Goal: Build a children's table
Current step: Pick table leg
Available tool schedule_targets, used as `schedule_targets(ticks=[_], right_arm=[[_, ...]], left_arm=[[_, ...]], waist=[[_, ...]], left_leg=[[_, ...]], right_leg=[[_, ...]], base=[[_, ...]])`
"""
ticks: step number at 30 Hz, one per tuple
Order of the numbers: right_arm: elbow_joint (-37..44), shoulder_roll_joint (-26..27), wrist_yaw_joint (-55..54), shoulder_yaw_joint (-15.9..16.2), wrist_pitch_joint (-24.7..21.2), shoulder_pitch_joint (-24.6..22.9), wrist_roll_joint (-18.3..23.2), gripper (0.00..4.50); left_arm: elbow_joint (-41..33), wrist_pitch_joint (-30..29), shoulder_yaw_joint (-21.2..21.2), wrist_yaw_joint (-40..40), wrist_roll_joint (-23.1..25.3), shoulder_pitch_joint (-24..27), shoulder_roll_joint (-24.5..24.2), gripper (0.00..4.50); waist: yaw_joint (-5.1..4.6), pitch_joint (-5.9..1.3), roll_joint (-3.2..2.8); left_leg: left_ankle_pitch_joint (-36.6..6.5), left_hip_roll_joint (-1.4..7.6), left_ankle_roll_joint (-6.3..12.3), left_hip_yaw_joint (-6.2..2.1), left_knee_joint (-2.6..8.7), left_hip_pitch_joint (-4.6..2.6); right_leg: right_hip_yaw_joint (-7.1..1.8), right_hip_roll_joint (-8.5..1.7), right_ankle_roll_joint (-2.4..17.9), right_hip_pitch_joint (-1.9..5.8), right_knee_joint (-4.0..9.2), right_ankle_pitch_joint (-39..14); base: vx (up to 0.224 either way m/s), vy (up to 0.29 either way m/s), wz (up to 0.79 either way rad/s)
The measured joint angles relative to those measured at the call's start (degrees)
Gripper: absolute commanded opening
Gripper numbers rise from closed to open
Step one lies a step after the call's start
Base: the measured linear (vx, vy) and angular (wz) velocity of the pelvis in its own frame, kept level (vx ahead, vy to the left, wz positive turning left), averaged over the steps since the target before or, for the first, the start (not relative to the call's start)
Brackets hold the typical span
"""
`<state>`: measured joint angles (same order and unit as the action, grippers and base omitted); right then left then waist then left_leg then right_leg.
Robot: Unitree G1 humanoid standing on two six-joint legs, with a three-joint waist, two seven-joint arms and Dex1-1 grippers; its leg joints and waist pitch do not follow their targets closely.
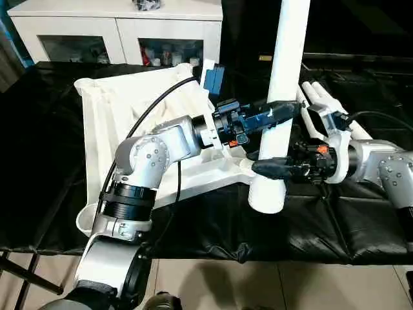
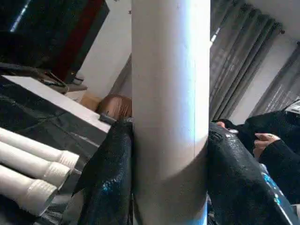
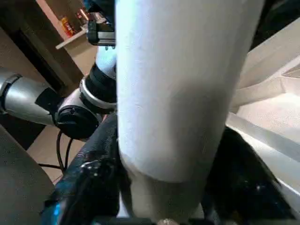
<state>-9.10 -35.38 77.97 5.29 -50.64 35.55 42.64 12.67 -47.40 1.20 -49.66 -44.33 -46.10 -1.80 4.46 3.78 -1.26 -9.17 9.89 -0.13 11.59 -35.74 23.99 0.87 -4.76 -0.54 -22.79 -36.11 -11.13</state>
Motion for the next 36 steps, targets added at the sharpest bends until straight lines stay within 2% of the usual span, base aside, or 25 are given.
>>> schedule_targets(ticks=[4, 5, 6, 9, 10, 14, 18, 21, 24, 27, 31, 32, 36], right_arm=[[0.0, 0.4, -0.2, 0.0, -0.1, 0.0, 0.1, 1.95], [0.0, 0.6, -0.6, -0.4, -0.2, -0.3, 0.1, 1.93], [0.0, 0.9, -1.1, -0.6, -0.2, -0.4, 0.2, 1.92], [0.3, 2.2, -4.0, -0.8, 0.9, -1.4, -0.3, 1.89], [0.5, 2.7, -4.7, -0.9, 1.2, -1.6, -0.5, 1.88], [3.4, 7.9, -17.9, -3.5, 4.8, -2.1, -5.0, 1.88], [4.7, 9.9, -26.7, -4.0, 6.3, -3.1, -9.0, 1.88], [4.8, 11.7, -30.6, -4.8, 6.3, -4.6, -9.6, 1.88], [6.1, 12.2, -32.5, -5.5, 6.3, -5.3, -9.5, 1.88], [7.4, 12.4, -32.9, -6.1, 6.3, -5.9, -9.2, 1.88], [8.0, 12.4, -33.2, -6.5, 5.8, -6.5, -8.6, 1.88], [8.0, 12.4, -33.2, -6.6, 5.7, -6.6, -8.5, 1.88], [8.0, 11.9, -32.6, -7.0, 5.2, -6.5, -7.9, 1.88]], left_arm=[[0.1, -0.1, 0.1, -0.1, 0.0, 0.0, 0.0, 1.88], [0.1, -0.1, 0.2, 0.5, 0.0, 0.0, 0.1, 2.44], [0.2, -0.3, 0.4, 1.2, 0.0, 0.0, 0.3, 2.58], [1.3, -1.1, 1.1, 2.6, -0.5, -0.5, 1.1, 2.60], [1.2, -1.0, 1.2, 2.7, -0.5, -0.6, 1.0, 2.79], [-1.2, 4.8, 1.2, 9.9, 4.7, -0.4, 2.4, 3.01], [-3.2, 7.4, 1.5, 20.1, 8.6, -0.7, 5.6, 3.01], [-3.7, 7.9, 1.5, 25.7, 11.0, -1.1, 6.9, 2.66], [-4.2, 8.2, 0.9, 27.0, 12.2, -1.0, 7.2, 2.63], [-4.8, 8.5, -0.1, 26.9, 12.8, -1.0, 7.2, 2.27], [-4.9, 9.5, -0.6, 27.2, 14.2, -1.0, 6.9, 2.19], [-5.0, 10.0, -1.2, 27.4, 14.6, -1.0, 6.7, 2.00], [-5.0, 12.8, -3.4, 27.3, 17.1, -1.0, 5.9, 2.00]], waist=[[0.00, 0.00, 0.00], [0.03, 0.00, 0.00], [0.05, 0.00, 0.00], [0.17, 0.00, 0.00], [0.17, 0.00, -0.01], [-0.46, 0.00, 0.00], [-0.63, 0.01, 0.11], [-1.01, 0.01, 0.11], [-1.10, 0.02, 0.11], [-1.14, 0.01, 0.11], [-1.26, 0.01, 0.11], [-1.27, 0.01, 0.11], [-1.18, 0.01, 0.11]], left_leg=[[0.0, 0.00, 0.01, 0.00, 0.00, 0.01], [0.0, 0.00, 0.01, 0.00, 0.00, 0.01], [0.0, 0.00, 0.01, 0.00, 0.00, 0.01], [0.0, 0.00, 0.01, 0.01, -0.01, 0.01], [0.0, -0.01, 0.01, 0.02, 0.00, 0.02], [0.0, 0.00, -0.03, 0.02, 0.01, 0.02], [0.0, -0.02, -0.03, 0.02, 0.02, 0.04], [0.0, -0.05, -0.02, 0.04, 0.02, 0.10], [0.0, -0.05, -0.02, 0.04, 0.09, 0.10], [0.0, -0.05, -0.02, 0.04, 0.13, 0.10], [0.0, -0.05, -0.02, 0.04, 0.14, 0.10], [0.0, -0.05, -0.02, 0.04, 0.14, 0.10], [0.0, -0.05, -0.02, 0.04, 0.14, 0.10]], right_leg=[[0.00, 0.00, 0.0, -0.01, 0.01, 0.0], [0.00, 0.00, 0.0, -0.01, 0.01, 0.0], [0.00, 0.00, 0.0, -0.01, 0.01, 0.0], [0.00, -0.01, 0.0, -0.01, 0.02, 0.0], [0.00, -0.02, 0.0, -0.01, 0.02, 0.0], [0.00, -0.02, 0.0, -0.06, 0.02, 0.0], [0.04, -0.08, 0.0, -0.01, 0.09, 0.0], [0.03, -0.10, -0.1, -0.04, 0.16, 0.0], [0.03, -0.09, -0.1, -0.05, 0.24, 0.1], [0.04, -0.09, -0.2, -0.06, 0.25, 0.1], [0.03, -0.09, -0.2, -0.07, 0.27, 0.1], [0.03, -0.09, -0.2, -0.06, 0.28, 0.1], [0.03, -0.09, -0.3, -0.03, 0.35, 0.1]], base=[[0.000, 0.000, 0.00], [0.000, 0.000, 0.00], [0.000, 0.000, 0.00], [0.000, 0.000, 0.00], [0.000, 0.000, 0.00], [0.000, 0.000, 0.00], [0.000, 0.000, 0.00], [0.000, 0.000, 0.00], [0.000, 0.000, 0.00], [0.000, 0.000, 0.00], [0.000, 0.000, 0.00], [0.000, 0.000, 0.00], [0.000, 0.000, 0.00]])
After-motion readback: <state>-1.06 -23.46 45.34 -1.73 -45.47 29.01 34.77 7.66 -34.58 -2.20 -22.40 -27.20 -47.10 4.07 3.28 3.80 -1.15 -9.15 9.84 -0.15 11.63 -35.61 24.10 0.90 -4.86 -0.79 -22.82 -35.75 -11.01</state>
